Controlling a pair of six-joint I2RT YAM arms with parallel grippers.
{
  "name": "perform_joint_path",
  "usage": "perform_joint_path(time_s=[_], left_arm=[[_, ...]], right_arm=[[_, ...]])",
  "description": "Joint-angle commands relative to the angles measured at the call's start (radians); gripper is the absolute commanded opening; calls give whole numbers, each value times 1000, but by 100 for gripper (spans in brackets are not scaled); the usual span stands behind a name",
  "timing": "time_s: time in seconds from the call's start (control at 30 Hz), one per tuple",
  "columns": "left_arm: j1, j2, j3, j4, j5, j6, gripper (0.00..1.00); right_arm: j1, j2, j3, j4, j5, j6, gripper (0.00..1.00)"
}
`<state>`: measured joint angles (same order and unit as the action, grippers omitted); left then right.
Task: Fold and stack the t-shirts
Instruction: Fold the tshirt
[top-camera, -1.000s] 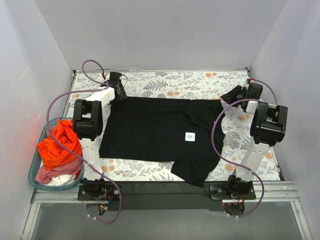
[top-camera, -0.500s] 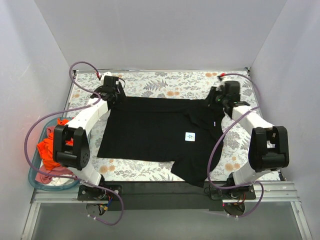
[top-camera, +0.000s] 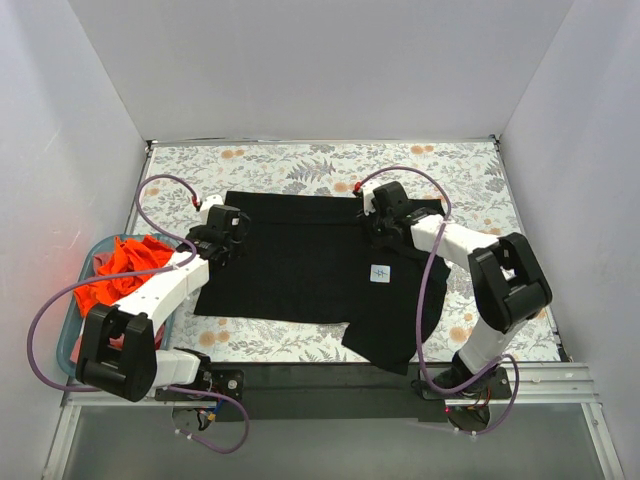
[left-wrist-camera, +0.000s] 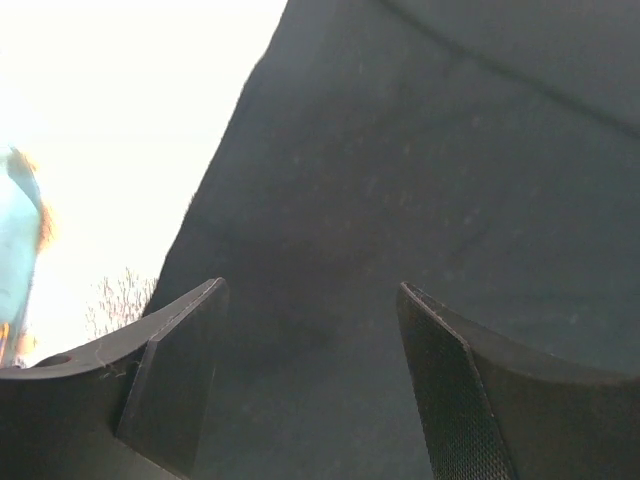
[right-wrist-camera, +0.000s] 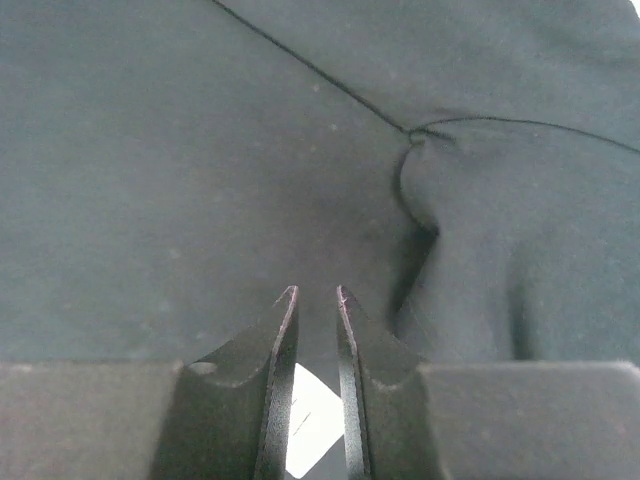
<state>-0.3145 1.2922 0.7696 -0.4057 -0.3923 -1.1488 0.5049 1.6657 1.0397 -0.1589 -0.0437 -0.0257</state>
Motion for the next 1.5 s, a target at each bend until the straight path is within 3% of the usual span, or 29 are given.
perform_joint_path(time_s=[0.0,0.3,0.57,1.27,1.37,1.47], left_arm=[[-1,-30,20,82,-85,-6,67],[-1,-14,22,79,-105,0,67],[-1,-7,25,79,-105,0,67],[-1,16,28,77,-82,6,67],[-1,18,28,77,-80,6,67],[-1,22,30,77,-79,6,67]], right_arm=[[4,57,77,-21,97,-52,27],[-5,140,164,-62,261,-120,27],[-37,180,209,-93,304,-164,29],[-68,250,214,-105,151,-148,33],[-69,249,207,-106,151,-146,31],[-71,246,204,-110,154,-145,19]])
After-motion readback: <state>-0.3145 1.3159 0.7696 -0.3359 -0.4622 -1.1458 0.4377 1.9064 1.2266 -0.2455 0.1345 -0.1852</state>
